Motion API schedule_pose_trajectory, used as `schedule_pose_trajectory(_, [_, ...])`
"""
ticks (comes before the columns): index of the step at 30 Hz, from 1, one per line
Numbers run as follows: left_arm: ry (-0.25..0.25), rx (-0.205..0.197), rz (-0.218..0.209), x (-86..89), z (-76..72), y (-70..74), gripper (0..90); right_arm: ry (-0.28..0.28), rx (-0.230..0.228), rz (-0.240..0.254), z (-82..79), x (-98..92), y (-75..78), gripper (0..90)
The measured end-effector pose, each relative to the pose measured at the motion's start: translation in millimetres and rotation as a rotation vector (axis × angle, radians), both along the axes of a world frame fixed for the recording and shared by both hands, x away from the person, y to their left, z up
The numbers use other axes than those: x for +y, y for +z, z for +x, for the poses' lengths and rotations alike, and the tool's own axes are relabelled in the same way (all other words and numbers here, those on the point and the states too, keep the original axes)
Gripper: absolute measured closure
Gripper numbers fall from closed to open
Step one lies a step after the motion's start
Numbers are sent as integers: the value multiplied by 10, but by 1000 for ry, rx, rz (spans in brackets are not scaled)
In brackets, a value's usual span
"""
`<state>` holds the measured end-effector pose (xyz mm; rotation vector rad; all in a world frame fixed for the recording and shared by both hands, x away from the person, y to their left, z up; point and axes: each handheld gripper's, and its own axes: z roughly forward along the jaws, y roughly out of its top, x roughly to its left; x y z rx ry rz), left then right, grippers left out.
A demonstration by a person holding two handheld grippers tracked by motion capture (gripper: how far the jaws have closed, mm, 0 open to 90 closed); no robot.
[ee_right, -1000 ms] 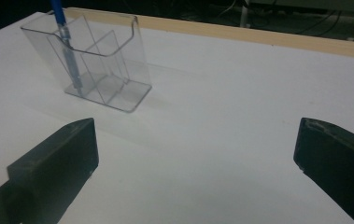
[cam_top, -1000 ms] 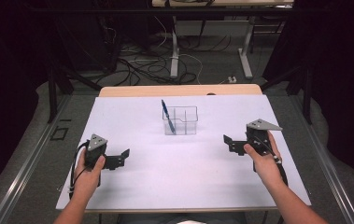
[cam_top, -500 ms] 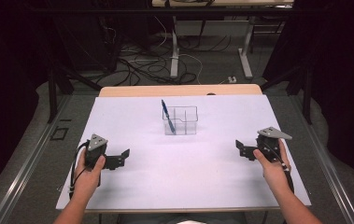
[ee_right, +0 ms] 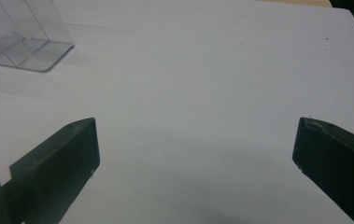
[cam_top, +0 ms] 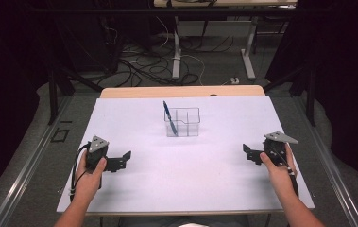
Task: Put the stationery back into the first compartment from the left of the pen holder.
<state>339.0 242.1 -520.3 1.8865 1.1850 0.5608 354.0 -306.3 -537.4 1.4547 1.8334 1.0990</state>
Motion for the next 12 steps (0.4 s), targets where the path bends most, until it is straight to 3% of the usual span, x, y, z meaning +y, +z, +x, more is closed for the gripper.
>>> schedule_pose_trajectory(12, [8, 1, -14, -3, -1, 0, 3, -17, 8, -1, -1, -50, -28, 5])
